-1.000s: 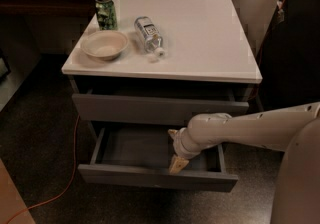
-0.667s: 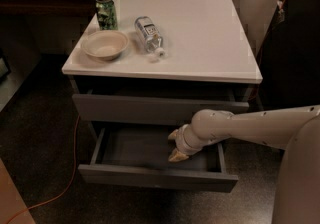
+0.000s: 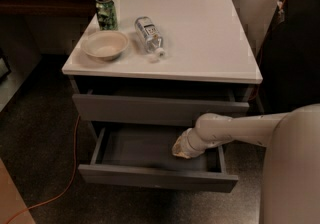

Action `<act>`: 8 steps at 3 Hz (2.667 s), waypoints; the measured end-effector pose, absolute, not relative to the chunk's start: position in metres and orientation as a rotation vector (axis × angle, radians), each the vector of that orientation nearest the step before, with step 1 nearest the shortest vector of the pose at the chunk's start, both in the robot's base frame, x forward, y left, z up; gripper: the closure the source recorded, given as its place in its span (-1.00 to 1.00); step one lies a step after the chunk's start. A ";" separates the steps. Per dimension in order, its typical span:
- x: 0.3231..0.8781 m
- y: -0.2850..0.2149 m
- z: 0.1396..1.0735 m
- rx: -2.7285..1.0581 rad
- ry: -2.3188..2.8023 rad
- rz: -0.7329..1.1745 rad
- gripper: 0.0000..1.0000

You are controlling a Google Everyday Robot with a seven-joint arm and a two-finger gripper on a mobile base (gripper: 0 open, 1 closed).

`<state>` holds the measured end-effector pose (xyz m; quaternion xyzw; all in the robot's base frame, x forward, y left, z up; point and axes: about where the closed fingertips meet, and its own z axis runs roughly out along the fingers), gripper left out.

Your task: Open middle drawer

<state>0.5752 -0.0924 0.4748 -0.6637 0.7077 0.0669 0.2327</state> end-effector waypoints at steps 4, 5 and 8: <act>0.543 -0.120 0.404 -1.765 2.076 0.246 1.00; 0.532 -0.121 0.400 -1.756 2.097 0.257 1.00; 0.487 -0.121 0.385 -1.707 2.163 0.325 1.00</act>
Offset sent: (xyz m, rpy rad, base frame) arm -0.0048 -0.0325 -0.0610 -0.0239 0.0583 -0.0726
